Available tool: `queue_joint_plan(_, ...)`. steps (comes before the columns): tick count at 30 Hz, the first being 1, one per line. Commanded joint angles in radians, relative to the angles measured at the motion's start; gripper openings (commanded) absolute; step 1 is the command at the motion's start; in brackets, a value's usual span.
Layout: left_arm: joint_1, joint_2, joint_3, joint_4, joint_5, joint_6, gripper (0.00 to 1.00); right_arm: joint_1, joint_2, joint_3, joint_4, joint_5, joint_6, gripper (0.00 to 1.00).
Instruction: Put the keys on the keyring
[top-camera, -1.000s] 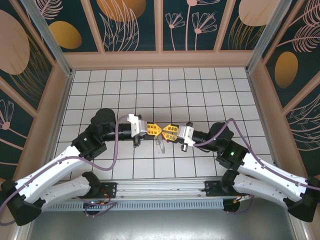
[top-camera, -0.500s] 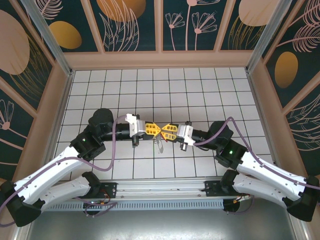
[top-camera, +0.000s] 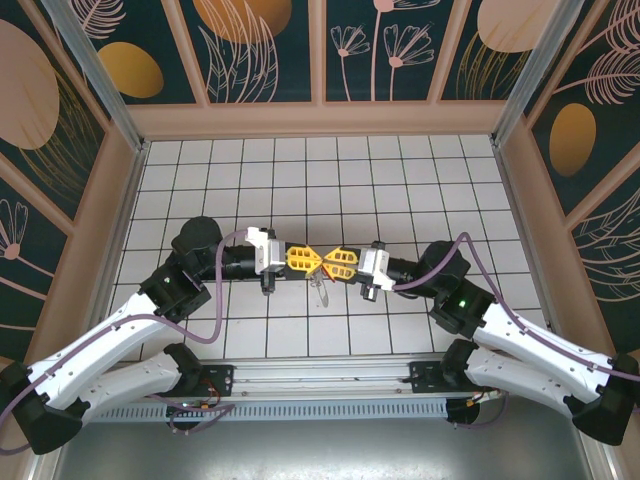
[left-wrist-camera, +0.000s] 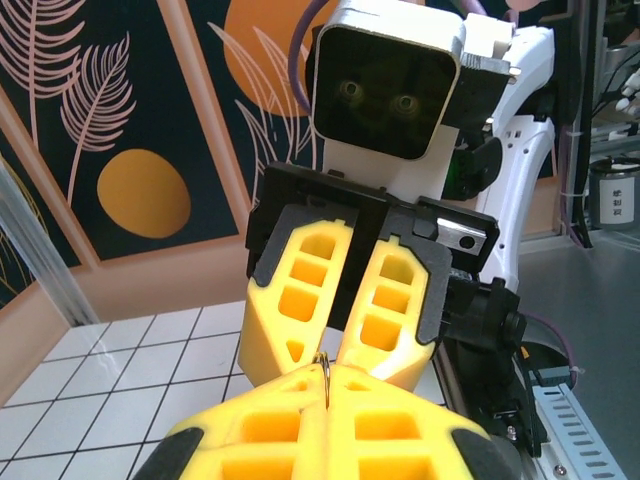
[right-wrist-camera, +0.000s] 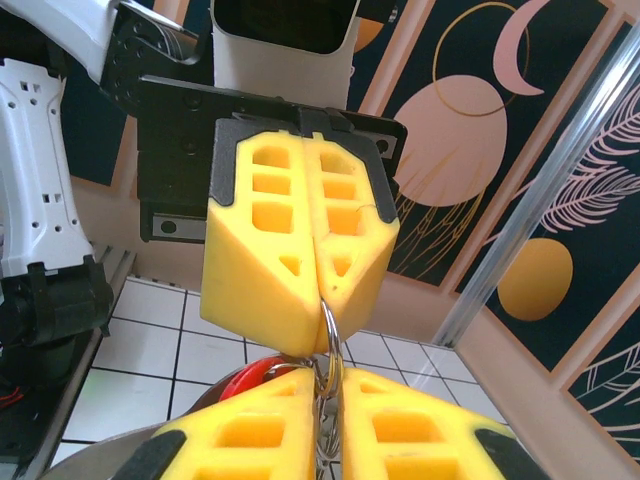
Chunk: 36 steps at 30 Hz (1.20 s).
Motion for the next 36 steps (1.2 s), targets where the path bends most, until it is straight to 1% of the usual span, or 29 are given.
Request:
queue_joint_plan(1,-0.009,-0.019,-0.005,0.09,0.107,-0.033,0.0,-0.025,0.013,0.018,0.035,0.02,0.02,0.09)
queue_joint_plan(3,-0.009,-0.012,-0.004,0.08,0.104,-0.032,0.0,-0.03,0.011,0.018,0.04,0.012,0.019,0.05)
queue_joint_plan(6,-0.01,0.004,0.001,0.049,0.088,-0.016,0.0,-0.038,0.009,0.018,0.049,-0.005,0.021,0.01)
queue_joint_plan(11,-0.008,0.032,0.038,-0.063,0.044,0.025,0.0,-0.054,0.006,0.018,0.038,-0.02,0.021,0.0)
queue_joint_plan(14,-0.009,0.041,0.068,-0.158,-0.015,0.053,0.01,-0.073,0.009,0.026,0.017,-0.012,0.031,0.0)
queue_joint_plan(17,-0.01,0.062,0.119,-0.293,-0.111,0.098,0.21,-0.093,0.03,0.045,-0.032,0.012,0.031,0.0)
queue_joint_plan(18,-0.01,0.069,0.122,-0.328,-0.145,0.108,0.25,-0.093,0.036,0.051,-0.051,0.028,0.028,0.0)
queue_joint_plan(19,-0.009,0.075,0.16,-0.37,-0.189,0.122,0.28,-0.092,0.048,0.061,-0.08,0.046,0.021,0.0)
queue_joint_plan(20,-0.009,0.084,0.18,-0.414,-0.235,0.136,0.3,-0.091,0.057,0.072,-0.11,0.061,0.014,0.0)
queue_joint_plan(23,-0.008,0.121,0.236,-0.525,-0.342,0.182,0.31,-0.09,0.071,0.088,-0.162,0.099,0.009,0.0)
queue_joint_plan(25,-0.009,0.154,0.272,-0.581,-0.383,0.208,0.3,-0.09,0.083,0.101,-0.192,0.116,0.006,0.0)
queue_joint_plan(30,-0.01,0.223,0.334,-0.633,-0.41,0.237,0.26,-0.069,0.131,0.142,-0.283,0.162,-0.017,0.0)
queue_joint_plan(36,-0.009,0.255,0.35,-0.638,-0.413,0.25,0.25,-0.059,0.135,0.143,-0.295,0.166,-0.023,0.0)
